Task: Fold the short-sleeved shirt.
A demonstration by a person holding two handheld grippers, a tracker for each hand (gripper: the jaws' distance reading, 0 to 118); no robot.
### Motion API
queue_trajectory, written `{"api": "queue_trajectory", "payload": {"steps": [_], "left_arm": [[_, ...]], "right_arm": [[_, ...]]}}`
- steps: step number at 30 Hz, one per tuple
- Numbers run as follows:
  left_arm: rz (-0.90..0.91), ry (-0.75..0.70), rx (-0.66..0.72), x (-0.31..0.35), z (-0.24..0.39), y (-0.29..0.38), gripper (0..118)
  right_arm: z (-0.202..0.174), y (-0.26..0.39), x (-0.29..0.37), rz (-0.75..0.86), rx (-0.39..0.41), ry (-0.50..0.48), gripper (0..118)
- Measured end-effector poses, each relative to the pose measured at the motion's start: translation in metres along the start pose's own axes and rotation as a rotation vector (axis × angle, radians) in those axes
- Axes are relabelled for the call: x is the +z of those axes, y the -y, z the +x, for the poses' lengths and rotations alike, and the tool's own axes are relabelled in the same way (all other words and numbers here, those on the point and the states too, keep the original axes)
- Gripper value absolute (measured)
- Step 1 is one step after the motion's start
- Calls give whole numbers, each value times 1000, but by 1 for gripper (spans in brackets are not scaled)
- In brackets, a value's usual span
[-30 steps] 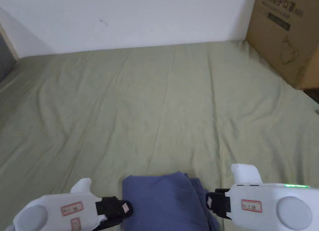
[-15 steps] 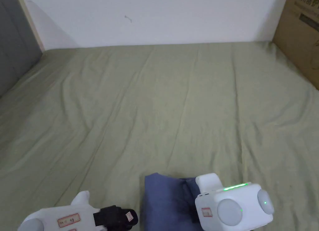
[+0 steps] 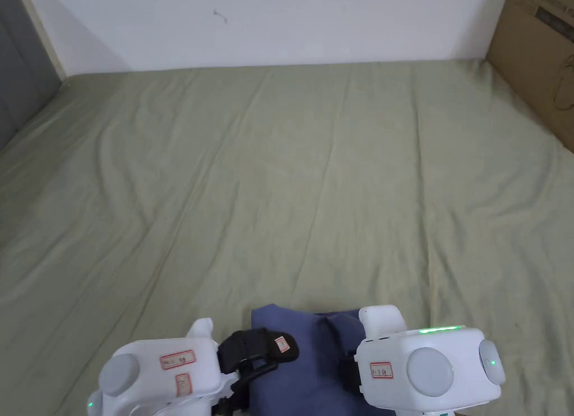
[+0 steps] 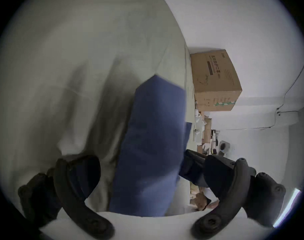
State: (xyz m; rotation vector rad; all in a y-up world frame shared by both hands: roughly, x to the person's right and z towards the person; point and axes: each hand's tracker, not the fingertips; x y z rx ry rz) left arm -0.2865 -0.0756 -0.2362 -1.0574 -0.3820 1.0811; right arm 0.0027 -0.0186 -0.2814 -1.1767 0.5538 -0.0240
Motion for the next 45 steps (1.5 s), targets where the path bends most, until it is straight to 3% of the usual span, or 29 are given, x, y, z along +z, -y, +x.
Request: {"api": "queue_trajectory", "payload": {"steps": [3,4,5,6,7,9,10,14,18,22,24,30,33,35,37,38,43,44,45], "left_arm": [[19,23,-29,-4,1,0,116],[-3,22,-49,-3,5,0,98],[-7,-45,-109,1,11,-1,55],[3,-141,-163,4,12,-2,31],[-22,-209,-165,3,9,-4,31],[-69,-34,-61,7,0,-12,31],[-53,-65,-53,10,1,-13,31],[-29,-119,-140,29,14,-15,31],[11,-173,-164,79,11,-33,31],[86,-413,-208,151,-2,-72,31],[105,-588,-258,182,-6,-91,31],[83,-1299,-501,224,-22,-150,31],[60,-1478,-561,232,-44,-170,32],[68,-1540,-562,240,-56,-179,57],[115,-1566,-513,250,-63,-183,97],[140,-1561,-501,257,-64,-183,103],[271,-1474,-448,279,-38,-166,99],[289,-1430,-441,282,-28,-159,85],[315,-1375,-440,283,-18,-152,55]], "right_arm": [[5,0,0,0,-40,-24,0],[6,0,1,0,-57,-30,0],[7,0,1,0,-66,-35,0],[7,0,2,1,-68,-35,0],[6,0,4,3,-76,-52,0],[2,0,9,2,-90,-47,0],[-1,1,12,8,-79,-43,0],[-8,5,26,16,-37,1,0],[-4,7,34,35,-81,-6,0],[-1,11,33,26,-108,31,0],[2,13,30,19,-122,35,0],[3,12,23,-7,-136,61,0],[1,10,20,-15,-135,68,0],[1,8,19,-19,-134,68,0],[1,7,17,-24,-130,71,0],[1,6,16,-26,-129,73,0],[1,3,13,-30,-124,68,0],[1,3,13,-28,-123,64,0],[0,3,14,-26,-123,59,0]]}}
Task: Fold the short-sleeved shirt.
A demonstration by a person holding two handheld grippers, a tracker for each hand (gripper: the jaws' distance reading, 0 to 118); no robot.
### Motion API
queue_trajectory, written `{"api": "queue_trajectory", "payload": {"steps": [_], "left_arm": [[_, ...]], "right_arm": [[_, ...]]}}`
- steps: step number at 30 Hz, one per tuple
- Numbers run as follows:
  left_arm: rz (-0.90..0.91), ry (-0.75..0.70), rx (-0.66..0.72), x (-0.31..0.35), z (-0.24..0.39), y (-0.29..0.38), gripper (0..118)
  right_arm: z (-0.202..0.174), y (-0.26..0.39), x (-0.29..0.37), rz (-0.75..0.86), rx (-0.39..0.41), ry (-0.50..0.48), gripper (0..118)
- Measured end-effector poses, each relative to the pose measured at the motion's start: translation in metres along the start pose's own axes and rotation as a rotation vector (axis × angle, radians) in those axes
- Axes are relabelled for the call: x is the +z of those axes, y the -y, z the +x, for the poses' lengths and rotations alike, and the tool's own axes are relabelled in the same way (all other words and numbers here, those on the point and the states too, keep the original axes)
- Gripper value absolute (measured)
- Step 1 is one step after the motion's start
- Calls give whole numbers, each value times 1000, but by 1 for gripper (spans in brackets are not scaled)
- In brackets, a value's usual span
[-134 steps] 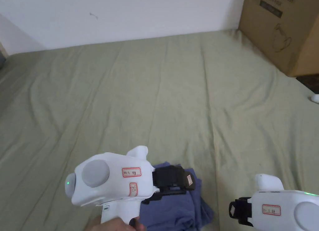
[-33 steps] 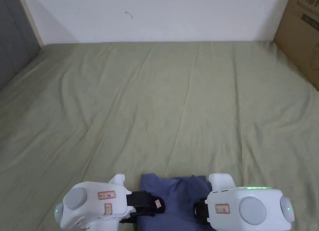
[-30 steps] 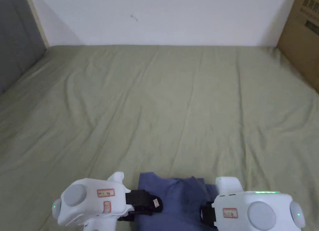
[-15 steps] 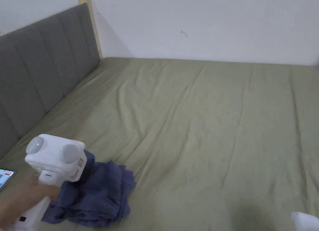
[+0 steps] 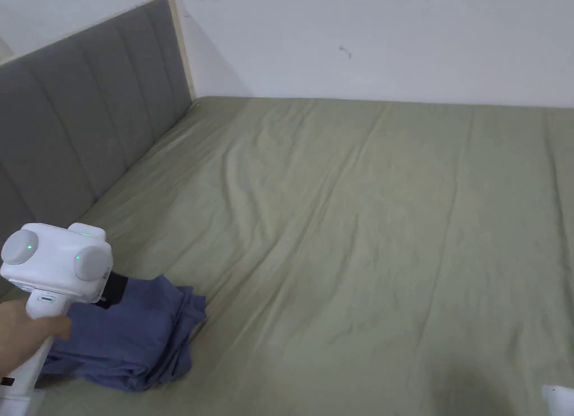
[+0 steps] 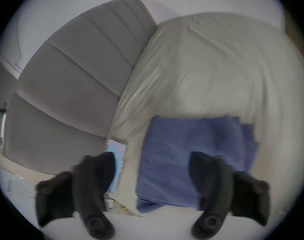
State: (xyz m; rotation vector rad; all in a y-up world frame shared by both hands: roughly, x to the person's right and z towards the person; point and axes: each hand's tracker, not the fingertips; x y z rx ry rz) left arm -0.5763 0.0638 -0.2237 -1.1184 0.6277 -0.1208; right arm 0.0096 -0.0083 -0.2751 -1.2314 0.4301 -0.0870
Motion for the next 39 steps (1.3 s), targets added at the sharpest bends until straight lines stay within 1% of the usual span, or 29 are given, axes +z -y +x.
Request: {"api": "queue_trajectory", "payload": {"steps": [1,2,4,6,8,10,11,13,16,19,21,24,25,27,29,30,33,35,37,39], "left_arm": [[19,77,28,13,1,2,5],[31,151,66,24,4,5,0],[63,255,128,49,16,12,0],[103,333,102,75,40,22,0],[158,343,81,95,67,34,0],[217,375,102,118,97,50,0],[227,416,131,126,111,55,0],[248,470,126,142,136,63,0],[307,468,80,174,168,71,0],[372,462,65,202,188,70,0],[422,428,89,219,197,68,0],[512,368,117,249,208,69,0],[556,379,106,259,210,69,0],[631,334,109,278,217,68,0],[721,312,112,300,222,67,0],[753,306,112,307,223,67,0],[840,316,159,330,223,67,0],[892,300,184,342,223,68,0],[940,261,155,349,226,69,0],[947,256,156,354,227,70,0]], "right_arm": [[0,0,1,2,0,-5,0],[0,1,2,6,2,-10,0],[0,2,4,13,5,-18,0],[1,4,8,24,-1,-29,0],[4,5,13,38,-6,-40,0],[6,7,17,56,-16,-51,0],[9,7,19,55,-24,-64,0],[10,6,24,62,-21,-72,0],[14,6,38,114,-3,-74,0],[17,1,56,177,-9,-66,0],[13,-3,74,259,8,6,0],[-6,-9,116,460,159,184,0],[-12,-12,129,526,188,240,0],[-18,-20,151,621,187,264,0],[-22,-27,175,742,159,238,0],[-24,-28,182,785,160,238,0],[-38,-27,203,927,168,306,0],[-47,-25,213,997,158,343,0],[-52,-22,219,1052,161,325,0],[-58,-19,223,1076,163,338,0]]}}
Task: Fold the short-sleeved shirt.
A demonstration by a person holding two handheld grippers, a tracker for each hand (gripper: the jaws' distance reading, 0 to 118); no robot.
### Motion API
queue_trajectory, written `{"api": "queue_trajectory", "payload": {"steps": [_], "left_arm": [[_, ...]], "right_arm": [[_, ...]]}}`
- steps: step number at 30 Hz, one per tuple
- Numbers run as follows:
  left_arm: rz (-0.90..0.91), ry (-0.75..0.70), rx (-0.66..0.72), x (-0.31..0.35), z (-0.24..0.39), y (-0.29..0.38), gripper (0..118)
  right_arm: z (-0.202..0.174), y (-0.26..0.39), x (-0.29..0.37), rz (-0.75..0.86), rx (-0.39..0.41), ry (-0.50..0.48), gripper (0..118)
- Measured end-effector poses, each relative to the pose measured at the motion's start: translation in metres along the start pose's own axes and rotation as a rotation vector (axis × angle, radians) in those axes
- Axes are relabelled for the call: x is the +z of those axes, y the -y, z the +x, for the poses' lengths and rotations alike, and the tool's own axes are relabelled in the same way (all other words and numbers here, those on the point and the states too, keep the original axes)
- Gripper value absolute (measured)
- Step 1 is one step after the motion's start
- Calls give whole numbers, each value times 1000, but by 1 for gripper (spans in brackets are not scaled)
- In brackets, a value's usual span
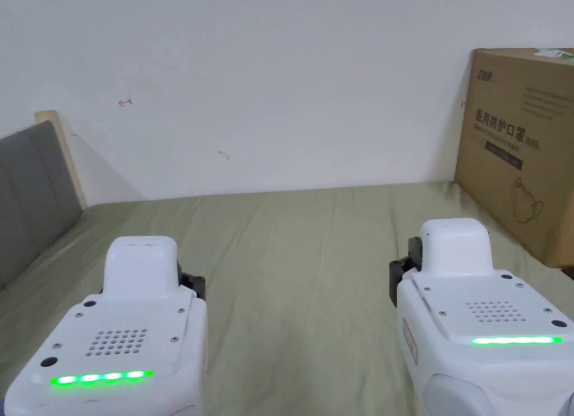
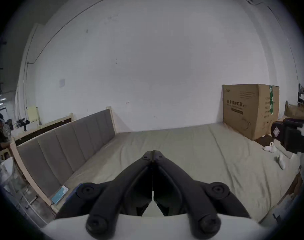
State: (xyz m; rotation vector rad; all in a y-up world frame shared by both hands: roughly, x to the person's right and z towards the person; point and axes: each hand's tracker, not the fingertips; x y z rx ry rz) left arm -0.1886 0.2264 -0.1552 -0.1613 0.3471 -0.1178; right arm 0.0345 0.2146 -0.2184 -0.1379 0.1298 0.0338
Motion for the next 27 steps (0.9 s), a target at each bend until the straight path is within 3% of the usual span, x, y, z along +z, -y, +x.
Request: {"api": "queue_trajectory", "payload": {"steps": [2,8,10,12,14,15,16,17,22,27], "left_arm": [[19,37,51,4,0,-3,0],[40,27,32,6,4,-3,0],[43,40,54,6,2,-4,2],[35,48,73,6,0,-4,20],[24,73,66,4,0,-4,63],[20,83,62,4,1,-4,85],[12,92,59,3,1,-3,104],[5,99,57,2,0,-2,109],[-61,151,46,-6,0,-3,109],[-63,116,69,-5,-4,-4,109]], "right_arm": [[-3,-3,7,29,4,0,0],[-7,-12,14,60,44,-48,0],[-8,-12,11,44,59,-46,5],[-6,-11,8,24,45,-44,30],[-3,-9,6,13,12,-41,84],[-2,-8,6,10,1,-42,103],[-2,-7,6,12,-7,-42,113],[-2,-7,7,19,-8,-40,114],[-5,-7,3,45,43,-26,114],[-4,1,-5,-4,29,-28,114]]}}
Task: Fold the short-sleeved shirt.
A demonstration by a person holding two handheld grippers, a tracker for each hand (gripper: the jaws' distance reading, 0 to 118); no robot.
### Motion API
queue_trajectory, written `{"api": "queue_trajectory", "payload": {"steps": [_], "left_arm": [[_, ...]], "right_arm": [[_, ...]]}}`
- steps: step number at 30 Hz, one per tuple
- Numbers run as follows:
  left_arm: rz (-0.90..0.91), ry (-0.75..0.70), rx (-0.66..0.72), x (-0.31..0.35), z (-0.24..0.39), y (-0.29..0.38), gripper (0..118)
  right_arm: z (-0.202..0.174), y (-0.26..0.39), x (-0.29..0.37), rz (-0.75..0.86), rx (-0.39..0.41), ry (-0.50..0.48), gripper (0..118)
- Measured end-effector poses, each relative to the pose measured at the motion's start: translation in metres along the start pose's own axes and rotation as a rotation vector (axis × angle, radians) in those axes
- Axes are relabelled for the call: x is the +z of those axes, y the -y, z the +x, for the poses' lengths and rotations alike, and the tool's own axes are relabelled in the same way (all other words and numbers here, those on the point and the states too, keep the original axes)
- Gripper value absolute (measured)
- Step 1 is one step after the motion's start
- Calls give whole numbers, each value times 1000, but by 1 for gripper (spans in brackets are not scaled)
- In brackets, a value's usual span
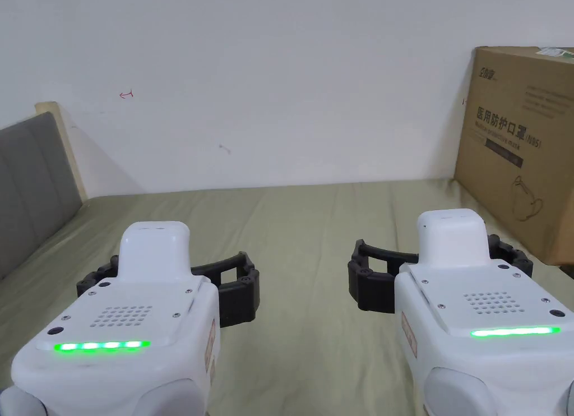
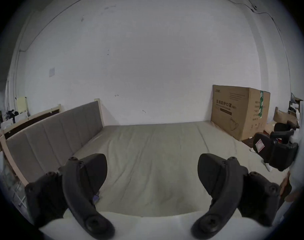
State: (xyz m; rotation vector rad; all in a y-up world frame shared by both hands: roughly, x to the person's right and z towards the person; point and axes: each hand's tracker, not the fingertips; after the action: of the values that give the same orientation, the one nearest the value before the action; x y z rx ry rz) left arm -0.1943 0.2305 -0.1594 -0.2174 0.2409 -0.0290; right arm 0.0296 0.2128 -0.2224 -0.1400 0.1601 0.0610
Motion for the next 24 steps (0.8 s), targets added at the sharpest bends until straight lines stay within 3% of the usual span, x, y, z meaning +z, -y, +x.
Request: {"api": "queue_trajectory", "payload": {"steps": [5,8,12,17,24], "left_arm": [[-7,-59,-51,0,4,-2,109],[7,-16,-56,1,3,-3,109],[-14,45,57,3,-4,-7,109],[-24,71,48,1,-2,-4,109],[-12,72,5,6,8,0,109]], "right_arm": [[0,2,-3,-17,-9,3,114],[2,2,-5,-17,-17,-17,114],[2,3,-6,-21,-2,-9,114],[10,5,-10,-63,-48,-72,114],[13,10,-13,-83,-57,-52,114]]}}
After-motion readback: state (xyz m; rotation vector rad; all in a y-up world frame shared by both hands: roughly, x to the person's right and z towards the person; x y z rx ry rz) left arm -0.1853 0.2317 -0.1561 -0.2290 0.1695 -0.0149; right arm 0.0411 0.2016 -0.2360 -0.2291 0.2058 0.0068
